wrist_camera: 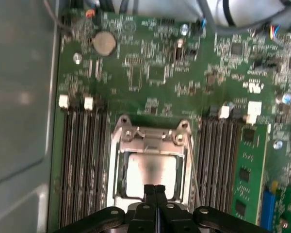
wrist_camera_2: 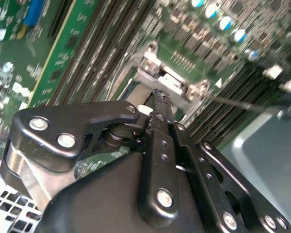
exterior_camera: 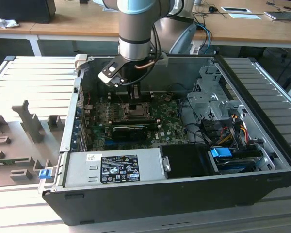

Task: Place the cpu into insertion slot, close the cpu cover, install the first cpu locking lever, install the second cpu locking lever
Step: 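Close the cpu cover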

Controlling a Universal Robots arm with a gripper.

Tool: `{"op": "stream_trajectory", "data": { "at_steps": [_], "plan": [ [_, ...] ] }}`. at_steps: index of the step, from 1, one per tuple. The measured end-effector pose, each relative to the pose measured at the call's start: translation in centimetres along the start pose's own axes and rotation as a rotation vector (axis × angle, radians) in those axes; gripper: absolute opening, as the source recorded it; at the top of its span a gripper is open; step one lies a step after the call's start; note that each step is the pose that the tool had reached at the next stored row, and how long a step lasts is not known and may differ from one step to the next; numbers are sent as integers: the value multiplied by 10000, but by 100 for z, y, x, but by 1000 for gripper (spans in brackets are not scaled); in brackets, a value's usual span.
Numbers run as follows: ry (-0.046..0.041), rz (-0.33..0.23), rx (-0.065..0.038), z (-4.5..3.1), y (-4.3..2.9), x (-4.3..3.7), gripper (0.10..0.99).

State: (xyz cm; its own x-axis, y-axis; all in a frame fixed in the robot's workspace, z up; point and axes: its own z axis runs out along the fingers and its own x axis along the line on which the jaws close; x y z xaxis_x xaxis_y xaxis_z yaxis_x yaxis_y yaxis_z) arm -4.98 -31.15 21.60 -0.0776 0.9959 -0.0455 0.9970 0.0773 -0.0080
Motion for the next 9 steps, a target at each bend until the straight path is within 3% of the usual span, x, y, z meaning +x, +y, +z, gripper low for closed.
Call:
{"op": "stream_trajectory", "data": {
  "at_steps": [2, 4, 9],
  "plan": [
    [0, -4, -1, 39, -41, 5, 106],
    [0, -5, -1, 85, -41, 7, 106],
    [-3, -5, 2, 113, -34, 8, 106]
  ]
}}
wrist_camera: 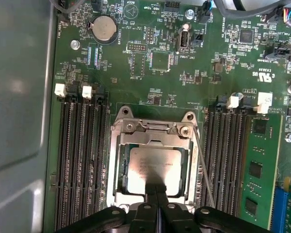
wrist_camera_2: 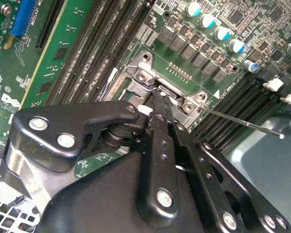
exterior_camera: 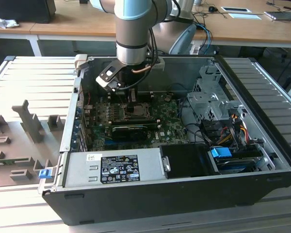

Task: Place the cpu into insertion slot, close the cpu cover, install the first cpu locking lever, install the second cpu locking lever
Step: 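Close the cpu cover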

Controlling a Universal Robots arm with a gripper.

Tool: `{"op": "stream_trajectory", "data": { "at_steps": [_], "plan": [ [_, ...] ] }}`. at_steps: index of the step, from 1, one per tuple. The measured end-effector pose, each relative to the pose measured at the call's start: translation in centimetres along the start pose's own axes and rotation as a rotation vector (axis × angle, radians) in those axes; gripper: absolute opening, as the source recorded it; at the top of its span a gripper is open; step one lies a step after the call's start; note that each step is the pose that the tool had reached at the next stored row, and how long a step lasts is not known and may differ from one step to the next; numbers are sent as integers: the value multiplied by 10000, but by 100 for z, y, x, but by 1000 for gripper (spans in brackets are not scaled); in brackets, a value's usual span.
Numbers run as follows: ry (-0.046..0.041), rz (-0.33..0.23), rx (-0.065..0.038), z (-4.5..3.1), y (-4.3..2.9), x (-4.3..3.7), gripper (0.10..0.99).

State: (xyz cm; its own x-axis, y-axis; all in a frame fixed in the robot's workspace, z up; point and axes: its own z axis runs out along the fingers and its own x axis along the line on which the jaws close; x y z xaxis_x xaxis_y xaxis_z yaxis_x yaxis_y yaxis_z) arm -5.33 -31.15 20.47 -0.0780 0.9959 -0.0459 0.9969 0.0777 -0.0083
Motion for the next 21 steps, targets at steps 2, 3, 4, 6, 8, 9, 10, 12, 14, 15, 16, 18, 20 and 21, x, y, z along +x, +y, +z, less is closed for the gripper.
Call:
{"op": "stream_trajectory", "data": {
  "at_steps": [2, 3, 4, 6, 8, 9, 10, 12, 14, 15, 16, 18, 20, 21],
  "plan": [
    [1, 0, 0, 1, 0, 0, 106],
    [2, -2, 0, 2, 8, 0, 106],
    [1, -1, -1, 2, 19, -1, 106],
    [1, 0, -3, 1, 27, -2, 106],
    [5, 1, -5, -52, 27, -4, 106],
    [4, 0, -4, -93, 27, -6, 106],
    [4, -1, -4, -101, 31, -6, 106],
    [4, 1, -1, -102, 50, -8, 106],
    [3, 0, 3, -103, 83, -11, 106],
    [3, -1, 3, -103, 94, -12, 106],
    [3, -1, 3, -103, 106, -13, 106],
    [3, 1, 5, -103, 134, -15, 106],
    [3, 0, 6, -103, 163, -17, 106],
    [3, 0, 6, -103, 174, -18, 106]
  ]
}}
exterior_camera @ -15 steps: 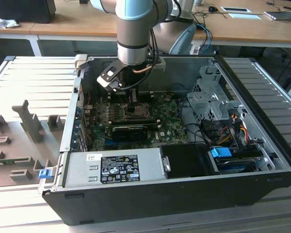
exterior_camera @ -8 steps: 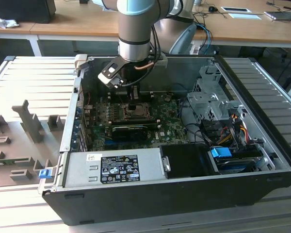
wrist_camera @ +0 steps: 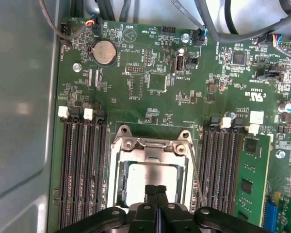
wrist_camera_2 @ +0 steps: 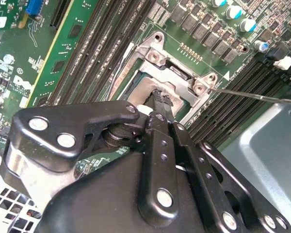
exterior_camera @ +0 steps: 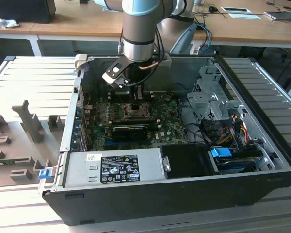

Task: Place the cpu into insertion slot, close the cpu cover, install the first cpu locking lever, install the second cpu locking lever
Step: 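Close the cpu cover, then install the first cpu locking lever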

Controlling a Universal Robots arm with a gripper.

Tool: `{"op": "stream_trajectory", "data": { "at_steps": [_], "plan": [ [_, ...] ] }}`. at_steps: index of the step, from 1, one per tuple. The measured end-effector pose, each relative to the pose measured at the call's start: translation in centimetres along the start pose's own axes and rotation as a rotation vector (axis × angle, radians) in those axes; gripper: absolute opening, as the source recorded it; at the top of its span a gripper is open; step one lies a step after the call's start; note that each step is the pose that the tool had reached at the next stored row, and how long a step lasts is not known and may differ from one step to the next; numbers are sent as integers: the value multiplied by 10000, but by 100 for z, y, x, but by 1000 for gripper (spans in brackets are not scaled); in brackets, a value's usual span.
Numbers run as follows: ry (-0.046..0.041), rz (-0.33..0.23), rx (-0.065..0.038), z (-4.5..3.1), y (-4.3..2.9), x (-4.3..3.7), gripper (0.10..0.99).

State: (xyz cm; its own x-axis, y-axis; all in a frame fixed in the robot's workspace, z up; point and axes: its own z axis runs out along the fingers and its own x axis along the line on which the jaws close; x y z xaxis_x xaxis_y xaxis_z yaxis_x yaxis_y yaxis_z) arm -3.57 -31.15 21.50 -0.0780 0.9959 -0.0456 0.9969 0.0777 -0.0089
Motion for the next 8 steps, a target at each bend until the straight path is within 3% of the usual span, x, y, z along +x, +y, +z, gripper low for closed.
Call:
{"op": "stream_trajectory", "data": {
  "at_steps": [6, 8],
  "plan": [
    [0, 0, 1, -18, 9, -2, 106],
    [2, 0, -1, -90, 9, -4, 106]
  ]
}}
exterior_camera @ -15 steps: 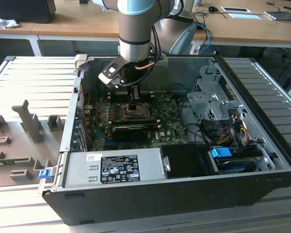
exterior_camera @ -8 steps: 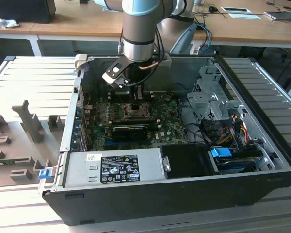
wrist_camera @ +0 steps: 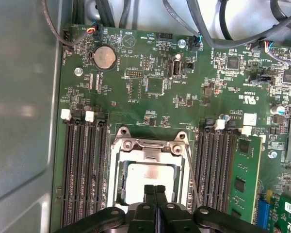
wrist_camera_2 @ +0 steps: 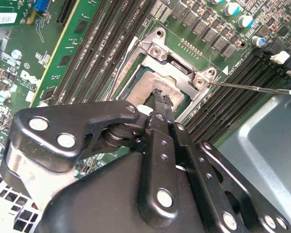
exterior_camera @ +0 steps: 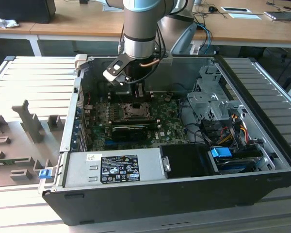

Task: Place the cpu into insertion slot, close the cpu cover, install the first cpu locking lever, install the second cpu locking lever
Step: 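Install the first cpu locking lever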

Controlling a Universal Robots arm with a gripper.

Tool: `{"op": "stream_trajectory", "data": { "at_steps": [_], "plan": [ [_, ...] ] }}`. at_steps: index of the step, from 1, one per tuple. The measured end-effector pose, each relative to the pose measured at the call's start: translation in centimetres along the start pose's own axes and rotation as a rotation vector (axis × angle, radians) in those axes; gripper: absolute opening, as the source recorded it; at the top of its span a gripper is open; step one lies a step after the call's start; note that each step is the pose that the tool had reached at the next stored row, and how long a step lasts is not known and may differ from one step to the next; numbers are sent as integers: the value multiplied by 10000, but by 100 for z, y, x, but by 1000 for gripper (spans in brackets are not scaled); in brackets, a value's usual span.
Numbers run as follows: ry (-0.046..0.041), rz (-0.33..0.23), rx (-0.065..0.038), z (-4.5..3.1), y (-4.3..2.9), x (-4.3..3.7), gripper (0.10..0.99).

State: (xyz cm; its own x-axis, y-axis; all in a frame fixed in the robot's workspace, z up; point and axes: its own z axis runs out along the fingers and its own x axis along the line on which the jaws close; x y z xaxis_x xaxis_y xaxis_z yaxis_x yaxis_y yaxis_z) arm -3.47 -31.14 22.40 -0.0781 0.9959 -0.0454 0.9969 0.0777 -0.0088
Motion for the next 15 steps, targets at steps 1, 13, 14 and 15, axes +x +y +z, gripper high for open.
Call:
{"op": "stream_trajectory", "data": {
  "at_steps": [1, 13, 14, 15],
  "plan": [
    [0, 0, 0, -15, 0, -1, 106],
    [-2, 5, 2, -77, -1, -4, 106],
    [-1, 5, 1, -85, -1, -4, 106],
    [-2, 5, 2, -97, -1, -5, 106]
  ]
}}
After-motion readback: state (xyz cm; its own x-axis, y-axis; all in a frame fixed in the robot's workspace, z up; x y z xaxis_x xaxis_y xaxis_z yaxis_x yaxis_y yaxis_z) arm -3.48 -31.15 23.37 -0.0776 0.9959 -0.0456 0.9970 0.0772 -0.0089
